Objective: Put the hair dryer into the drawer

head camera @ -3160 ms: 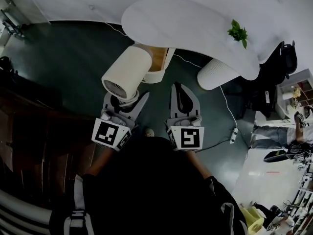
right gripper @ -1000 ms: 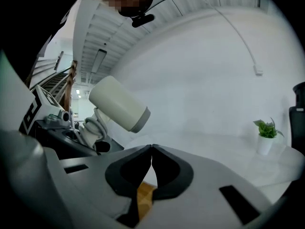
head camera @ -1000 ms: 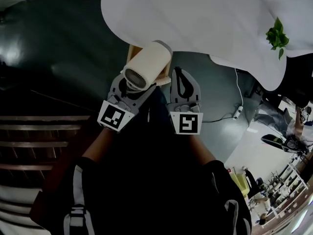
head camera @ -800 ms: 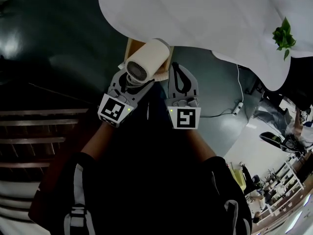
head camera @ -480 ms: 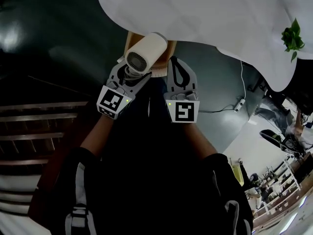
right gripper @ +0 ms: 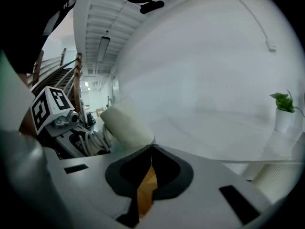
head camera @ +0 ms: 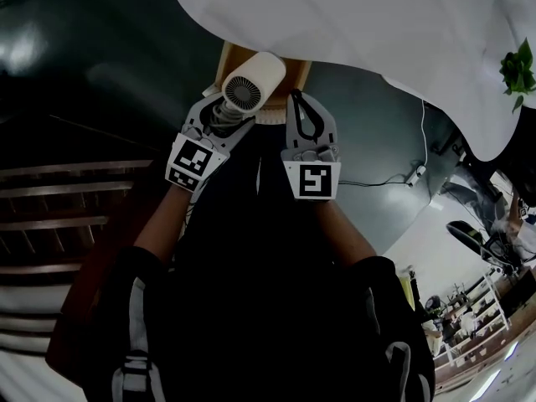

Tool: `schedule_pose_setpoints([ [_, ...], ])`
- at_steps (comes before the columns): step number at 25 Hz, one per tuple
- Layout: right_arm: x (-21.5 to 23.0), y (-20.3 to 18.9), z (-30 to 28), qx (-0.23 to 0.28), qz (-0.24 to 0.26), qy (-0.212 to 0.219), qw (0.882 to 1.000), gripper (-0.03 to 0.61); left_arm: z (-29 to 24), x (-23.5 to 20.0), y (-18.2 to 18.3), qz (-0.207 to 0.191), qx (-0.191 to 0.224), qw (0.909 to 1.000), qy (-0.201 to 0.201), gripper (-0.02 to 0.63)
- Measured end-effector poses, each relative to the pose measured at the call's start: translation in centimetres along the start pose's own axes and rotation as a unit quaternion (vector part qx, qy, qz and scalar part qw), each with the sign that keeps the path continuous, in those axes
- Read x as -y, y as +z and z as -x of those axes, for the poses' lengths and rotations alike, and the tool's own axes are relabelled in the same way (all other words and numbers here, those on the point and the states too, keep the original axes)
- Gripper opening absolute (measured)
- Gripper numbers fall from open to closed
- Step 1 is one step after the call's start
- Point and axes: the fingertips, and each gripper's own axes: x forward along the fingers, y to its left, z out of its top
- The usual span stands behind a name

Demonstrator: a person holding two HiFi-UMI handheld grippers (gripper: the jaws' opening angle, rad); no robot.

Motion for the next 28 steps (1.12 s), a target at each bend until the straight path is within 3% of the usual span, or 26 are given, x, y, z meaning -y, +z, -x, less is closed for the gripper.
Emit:
schedule_pose_setpoints([
  [5, 0.2, -0.9, -0.3, -0.005, 0.002, -0.005, 1.0, 0.023, -0.4, -0.8, -1.6, -0.015, -0.051, 0.9984, -0.018, 0.285],
  [10, 0.4, -1.3, -0.3, -0.008, 0.001, -0.011, 1.0, 0.023, -0.2, -0.9, -1.4, -0.041, -0.068, 0.9963, -0.034, 0.285],
  [18, -0.1, -1.4, -0.5, -0.008, -0.002, -0.008, 1.0, 0.023, -0.5, -0.9, -3.1, -0.083, -0.122, 0.9864, -0.072, 0.285],
  [24, -0.1, -2.2, -0.9, -0.018, -0.01, -0.009, 1.0, 0.023, -1.4, -2.5, -5.1, -0.088, -0.191, 0.9743, -0.081, 0.285],
  [28, -0.2, -2.3, -1.3, -0.018, -0.012, -0.01, 1.0, 0.023, -1.9, -3.2, -6.0, -0.103, -0.236, 0.9603, -0.108, 0.285],
])
